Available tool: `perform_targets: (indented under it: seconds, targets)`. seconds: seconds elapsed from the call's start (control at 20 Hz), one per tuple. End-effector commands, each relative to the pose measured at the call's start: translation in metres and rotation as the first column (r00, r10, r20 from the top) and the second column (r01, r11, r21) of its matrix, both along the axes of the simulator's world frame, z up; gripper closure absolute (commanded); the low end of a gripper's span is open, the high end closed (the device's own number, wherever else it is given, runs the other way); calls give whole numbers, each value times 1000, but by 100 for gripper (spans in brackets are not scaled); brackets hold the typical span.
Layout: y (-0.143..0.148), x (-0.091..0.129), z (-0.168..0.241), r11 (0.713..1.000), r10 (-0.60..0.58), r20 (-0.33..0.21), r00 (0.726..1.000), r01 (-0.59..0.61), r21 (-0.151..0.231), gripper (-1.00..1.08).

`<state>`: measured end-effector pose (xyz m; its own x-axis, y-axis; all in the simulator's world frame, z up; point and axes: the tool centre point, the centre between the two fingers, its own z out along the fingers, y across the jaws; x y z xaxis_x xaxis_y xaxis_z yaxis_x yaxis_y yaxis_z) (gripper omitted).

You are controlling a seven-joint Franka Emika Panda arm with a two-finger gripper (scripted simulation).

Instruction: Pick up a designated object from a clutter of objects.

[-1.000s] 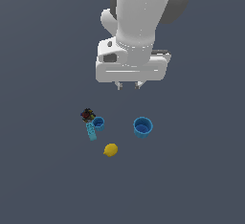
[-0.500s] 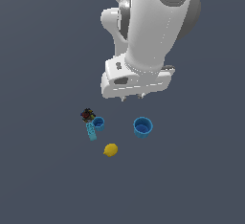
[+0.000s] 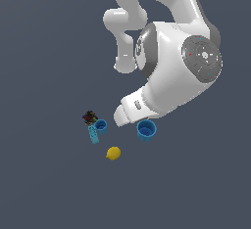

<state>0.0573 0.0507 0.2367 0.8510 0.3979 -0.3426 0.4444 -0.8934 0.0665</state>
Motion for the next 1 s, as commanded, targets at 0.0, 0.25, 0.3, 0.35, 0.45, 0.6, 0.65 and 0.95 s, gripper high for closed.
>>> perform_targets:
  seconds: [0.0, 0.25, 0.3, 0.35, 0.45, 0.6, 0.65, 0.95]
  targets:
    - [4, 5, -14, 999, 50, -52, 997, -51, -14, -20]
    - [12, 13, -44, 989, 139, -156, 978, -146, -32, -20]
    - [14, 14, -50, 986, 156, -177, 972, -164, -35, -20]
    - [15, 15, -56, 983, 172, -198, 965, -182, -37, -20]
    - [18, 16, -69, 975, 202, -240, 950, -217, -39, -20]
    - [22, 17, -88, 963, 244, -302, 922, -267, -40, -20]
    - [23, 17, -94, 958, 256, -322, 912, -282, -39, -20]
    - [28, 15, -123, 936, 307, -415, 856, -351, -32, -20]
